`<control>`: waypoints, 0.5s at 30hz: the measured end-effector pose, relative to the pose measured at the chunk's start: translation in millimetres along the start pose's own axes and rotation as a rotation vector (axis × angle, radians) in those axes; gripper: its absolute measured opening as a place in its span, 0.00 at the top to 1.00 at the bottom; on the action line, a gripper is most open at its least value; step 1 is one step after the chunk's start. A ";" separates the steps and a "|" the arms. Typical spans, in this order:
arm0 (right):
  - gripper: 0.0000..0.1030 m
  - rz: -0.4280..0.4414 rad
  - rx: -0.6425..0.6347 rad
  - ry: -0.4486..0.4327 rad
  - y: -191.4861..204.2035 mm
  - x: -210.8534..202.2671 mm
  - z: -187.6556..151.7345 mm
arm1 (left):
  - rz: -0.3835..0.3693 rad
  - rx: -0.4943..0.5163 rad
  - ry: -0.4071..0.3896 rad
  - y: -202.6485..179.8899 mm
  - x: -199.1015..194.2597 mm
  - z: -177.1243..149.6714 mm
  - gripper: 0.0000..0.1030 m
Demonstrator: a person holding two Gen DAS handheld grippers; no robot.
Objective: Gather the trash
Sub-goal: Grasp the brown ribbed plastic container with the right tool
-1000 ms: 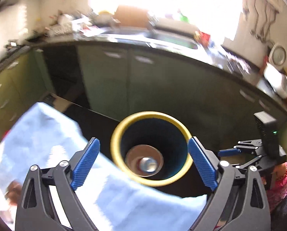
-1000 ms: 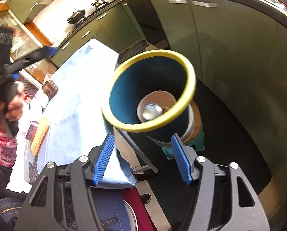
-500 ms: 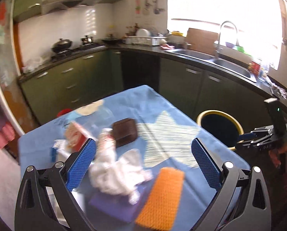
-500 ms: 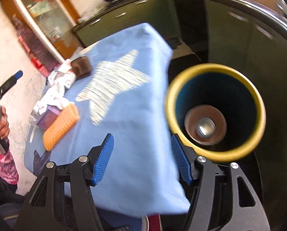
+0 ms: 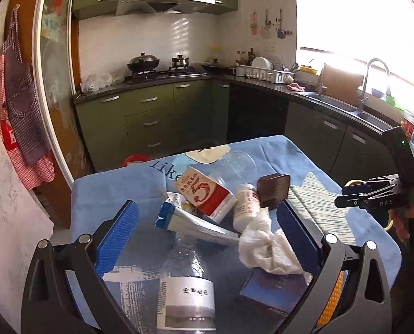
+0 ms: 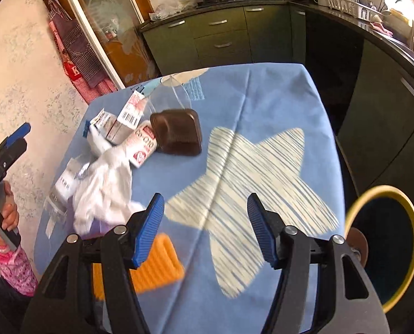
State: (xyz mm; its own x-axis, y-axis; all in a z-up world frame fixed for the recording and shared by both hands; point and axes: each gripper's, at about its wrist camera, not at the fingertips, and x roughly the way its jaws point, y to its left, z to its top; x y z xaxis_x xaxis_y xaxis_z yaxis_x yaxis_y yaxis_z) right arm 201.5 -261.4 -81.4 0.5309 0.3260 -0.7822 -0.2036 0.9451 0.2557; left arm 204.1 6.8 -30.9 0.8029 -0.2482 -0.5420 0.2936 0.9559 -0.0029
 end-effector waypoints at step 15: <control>0.65 -0.042 0.011 -0.021 10.4 83.1 41.5 | -0.067 -0.129 0.034 37.1 50.3 -19.2 0.05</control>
State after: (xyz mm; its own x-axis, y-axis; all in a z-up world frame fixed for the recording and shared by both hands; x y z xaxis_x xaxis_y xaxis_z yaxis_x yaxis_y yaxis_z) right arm 277.6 -223.5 -120.1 0.5558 0.2862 -0.7805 -0.1718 0.9582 0.2290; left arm 245.5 32.8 -74.4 0.7650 -0.3089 -0.5651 0.2751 0.9501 -0.1469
